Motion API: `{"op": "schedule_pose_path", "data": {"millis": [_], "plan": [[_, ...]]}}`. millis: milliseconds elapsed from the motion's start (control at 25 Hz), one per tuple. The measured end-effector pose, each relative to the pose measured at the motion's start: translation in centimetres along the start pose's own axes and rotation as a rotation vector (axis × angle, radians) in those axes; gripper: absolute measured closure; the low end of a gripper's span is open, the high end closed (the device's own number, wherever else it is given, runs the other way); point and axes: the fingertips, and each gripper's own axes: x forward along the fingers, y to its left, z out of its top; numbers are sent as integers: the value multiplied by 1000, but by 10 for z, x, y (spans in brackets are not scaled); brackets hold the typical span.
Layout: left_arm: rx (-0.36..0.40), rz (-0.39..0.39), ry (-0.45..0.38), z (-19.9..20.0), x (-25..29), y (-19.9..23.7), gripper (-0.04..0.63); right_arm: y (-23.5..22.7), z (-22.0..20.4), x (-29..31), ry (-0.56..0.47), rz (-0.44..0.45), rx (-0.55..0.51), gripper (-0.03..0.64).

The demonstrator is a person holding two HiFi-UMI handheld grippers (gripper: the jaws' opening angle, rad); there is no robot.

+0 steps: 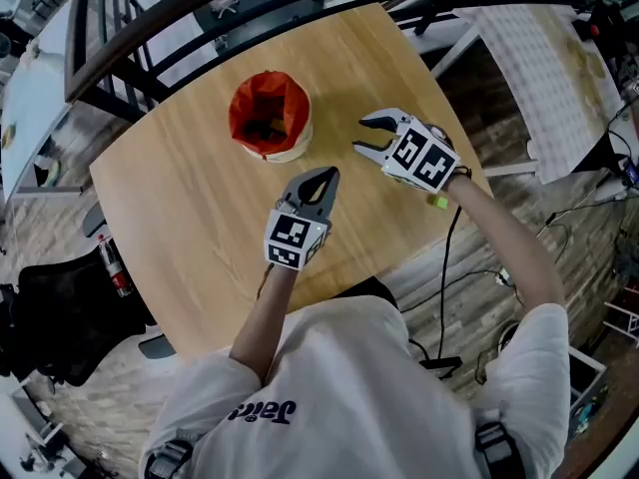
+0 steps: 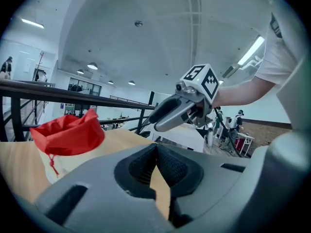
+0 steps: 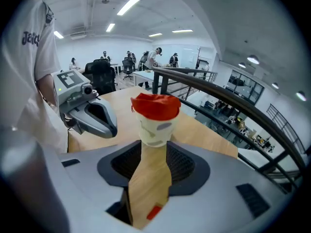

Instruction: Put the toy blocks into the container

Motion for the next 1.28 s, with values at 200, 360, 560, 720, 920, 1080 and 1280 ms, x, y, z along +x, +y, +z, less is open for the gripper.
{"op": "schedule_pose_path", "data": {"millis": [200, 360, 560, 720, 920, 1080, 1280], "plan": [[20, -84, 24, -8, 32, -36, 588, -5, -81, -28, 49, -68, 122, 457], [16, -138, 52, -17, 52, -57, 588, -6, -135, -45, 79, -108, 218, 457], [-41, -179, 71, -25, 71, -75, 588, -11, -195, -55, 86, -164, 340, 457], [-35, -186, 87, -28, 78, -84, 588, -8, -238, -48, 47, -197, 505, 457], [-37, -179, 101, -32, 86, -86, 588, -3, -266, -20, -25, -253, 689, 457], [-35, -171, 115, -37, 89, -88, 588, 2, -277, 8, -31, -300, 750, 449], [-35, -153, 131, -43, 88, -83, 588, -3, -294, 39, 14, -385, 763, 431]]}}
